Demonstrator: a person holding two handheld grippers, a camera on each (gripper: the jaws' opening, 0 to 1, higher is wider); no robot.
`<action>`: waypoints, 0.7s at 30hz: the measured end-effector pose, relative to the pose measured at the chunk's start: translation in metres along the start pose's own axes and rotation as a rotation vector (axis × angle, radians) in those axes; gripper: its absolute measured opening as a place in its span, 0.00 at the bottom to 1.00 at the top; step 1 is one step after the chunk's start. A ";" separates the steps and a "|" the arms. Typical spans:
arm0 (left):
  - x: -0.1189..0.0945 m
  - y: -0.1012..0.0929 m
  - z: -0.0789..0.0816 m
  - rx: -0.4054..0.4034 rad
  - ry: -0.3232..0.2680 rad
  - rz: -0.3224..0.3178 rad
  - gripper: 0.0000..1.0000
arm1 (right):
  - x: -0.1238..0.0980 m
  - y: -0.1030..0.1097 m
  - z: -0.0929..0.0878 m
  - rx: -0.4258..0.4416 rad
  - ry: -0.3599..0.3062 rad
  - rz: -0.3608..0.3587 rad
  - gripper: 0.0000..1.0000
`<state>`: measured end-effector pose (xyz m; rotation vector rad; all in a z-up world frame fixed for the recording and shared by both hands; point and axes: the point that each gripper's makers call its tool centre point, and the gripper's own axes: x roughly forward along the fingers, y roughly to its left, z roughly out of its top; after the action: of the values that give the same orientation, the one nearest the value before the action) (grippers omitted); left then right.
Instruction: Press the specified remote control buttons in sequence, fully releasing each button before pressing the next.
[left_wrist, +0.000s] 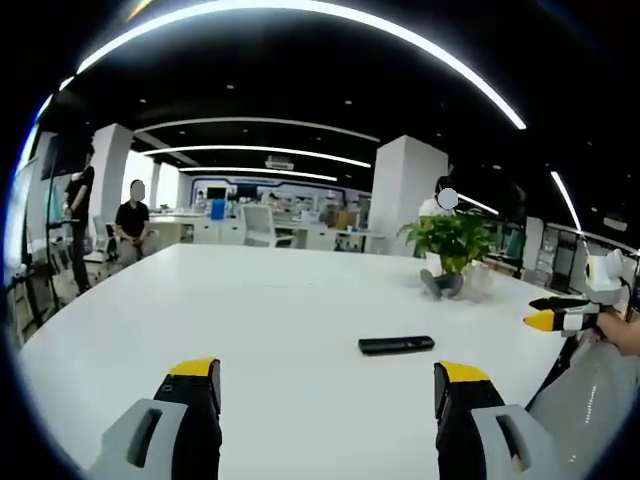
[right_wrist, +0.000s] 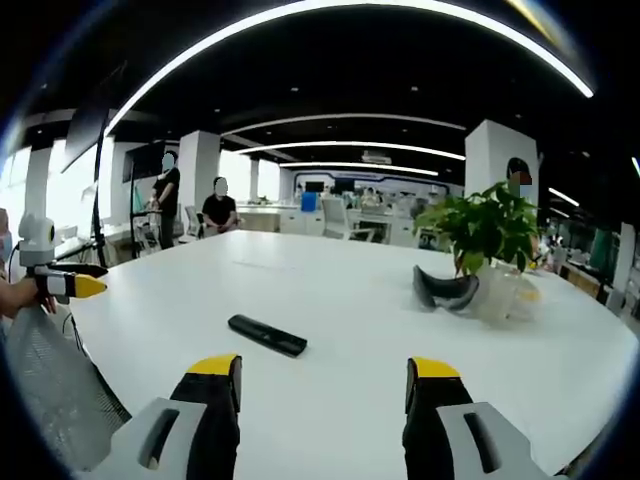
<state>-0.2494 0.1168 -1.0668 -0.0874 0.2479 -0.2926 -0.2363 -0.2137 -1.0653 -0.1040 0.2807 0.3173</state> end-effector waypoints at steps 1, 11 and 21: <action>0.000 0.000 0.000 0.002 0.002 0.001 0.92 | 0.000 0.000 0.000 0.001 -0.002 0.002 0.65; 0.000 0.000 -0.001 0.005 0.006 -0.001 0.92 | 0.000 0.000 0.000 -0.004 0.000 0.005 0.64; 0.001 0.000 -0.001 0.001 0.005 0.000 0.92 | 0.001 0.002 -0.002 -0.011 0.009 0.014 0.63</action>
<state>-0.2489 0.1171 -1.0675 -0.0856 0.2523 -0.2933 -0.2365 -0.2117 -1.0674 -0.1140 0.2887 0.3318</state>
